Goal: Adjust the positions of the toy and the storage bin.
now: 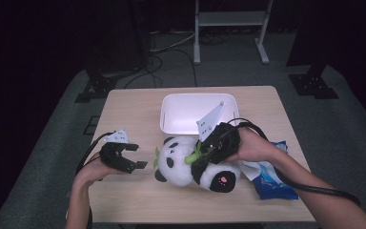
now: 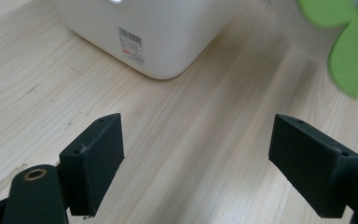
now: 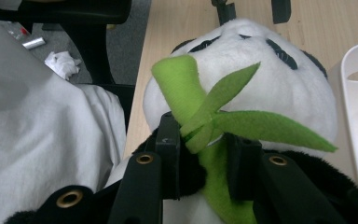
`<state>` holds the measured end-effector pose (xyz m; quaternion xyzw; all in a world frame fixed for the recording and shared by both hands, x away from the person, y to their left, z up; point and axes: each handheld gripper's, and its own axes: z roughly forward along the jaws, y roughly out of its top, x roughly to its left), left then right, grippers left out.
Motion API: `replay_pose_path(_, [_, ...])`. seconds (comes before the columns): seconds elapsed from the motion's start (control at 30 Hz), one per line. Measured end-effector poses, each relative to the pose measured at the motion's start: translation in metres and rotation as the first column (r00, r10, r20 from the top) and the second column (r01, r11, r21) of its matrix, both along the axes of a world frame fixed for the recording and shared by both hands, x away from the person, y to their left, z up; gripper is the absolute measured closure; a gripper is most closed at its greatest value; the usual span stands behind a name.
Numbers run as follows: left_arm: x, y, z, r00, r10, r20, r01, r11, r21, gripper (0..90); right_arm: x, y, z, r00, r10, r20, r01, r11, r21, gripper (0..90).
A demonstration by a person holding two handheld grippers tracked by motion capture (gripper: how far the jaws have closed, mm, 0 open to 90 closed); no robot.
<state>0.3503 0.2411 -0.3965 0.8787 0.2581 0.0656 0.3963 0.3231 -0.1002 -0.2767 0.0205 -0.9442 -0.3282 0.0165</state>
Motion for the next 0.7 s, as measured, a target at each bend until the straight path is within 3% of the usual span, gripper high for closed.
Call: replay_pose_path(0.7, [0.001, 0.005, -0.002, 0.9999, 0.014, -0.009, -0.014, 0.9999, -0.009, 16.7, 0.003, -0.002, 0.057, 0.9987, 0.001, 0.05, -0.003, 0.9997, 0.025, 69.9])
